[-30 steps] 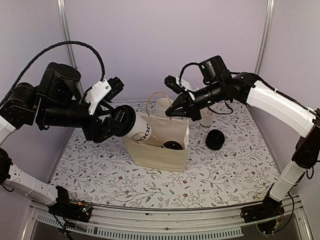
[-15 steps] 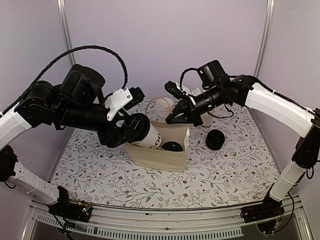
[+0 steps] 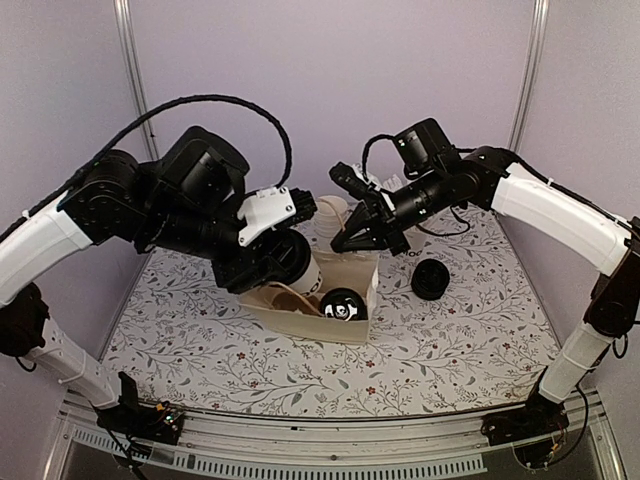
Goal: Pack the takeout coffee
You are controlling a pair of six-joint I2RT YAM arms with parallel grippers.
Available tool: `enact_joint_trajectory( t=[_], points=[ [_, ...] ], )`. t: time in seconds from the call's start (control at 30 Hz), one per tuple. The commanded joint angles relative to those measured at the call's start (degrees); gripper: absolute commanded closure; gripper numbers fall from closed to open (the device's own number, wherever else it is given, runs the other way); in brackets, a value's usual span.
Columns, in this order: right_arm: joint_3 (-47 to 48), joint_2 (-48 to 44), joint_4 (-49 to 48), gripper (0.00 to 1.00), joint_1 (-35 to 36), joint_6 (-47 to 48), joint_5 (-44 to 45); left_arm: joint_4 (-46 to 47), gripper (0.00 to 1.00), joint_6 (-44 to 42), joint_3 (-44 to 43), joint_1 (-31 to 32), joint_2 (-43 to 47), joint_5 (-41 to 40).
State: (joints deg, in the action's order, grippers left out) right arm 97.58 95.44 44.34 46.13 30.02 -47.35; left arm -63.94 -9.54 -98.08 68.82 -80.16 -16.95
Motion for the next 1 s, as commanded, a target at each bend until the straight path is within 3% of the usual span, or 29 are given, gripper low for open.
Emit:
enact_joint_trajectory(
  t=[0.0,0.5,0.77,0.97],
  points=[
    [1.37,-0.68,3.15,1.00,0.67,1.75,-2.23,-2.66,0.55,-3.27,-0.24,1.10,-2.28,2.27],
    [3.08,0.67,10.77,1.00,3.27,6.57,-7.45,-2.03,0.56,-7.85,4.83,2.88,-5.63,0.46],
    [8.94,4.50,20.29,0.98,3.27,11.69,-13.31,-0.02,0.57,-11.07,6.07,4.17,-5.87,-2.39],
    [9.76,6.04,22.81,0.97,3.27,13.95,-12.27,5.40,0.57,-13.82,9.11,5.42,-2.57,-3.37]
  ],
)
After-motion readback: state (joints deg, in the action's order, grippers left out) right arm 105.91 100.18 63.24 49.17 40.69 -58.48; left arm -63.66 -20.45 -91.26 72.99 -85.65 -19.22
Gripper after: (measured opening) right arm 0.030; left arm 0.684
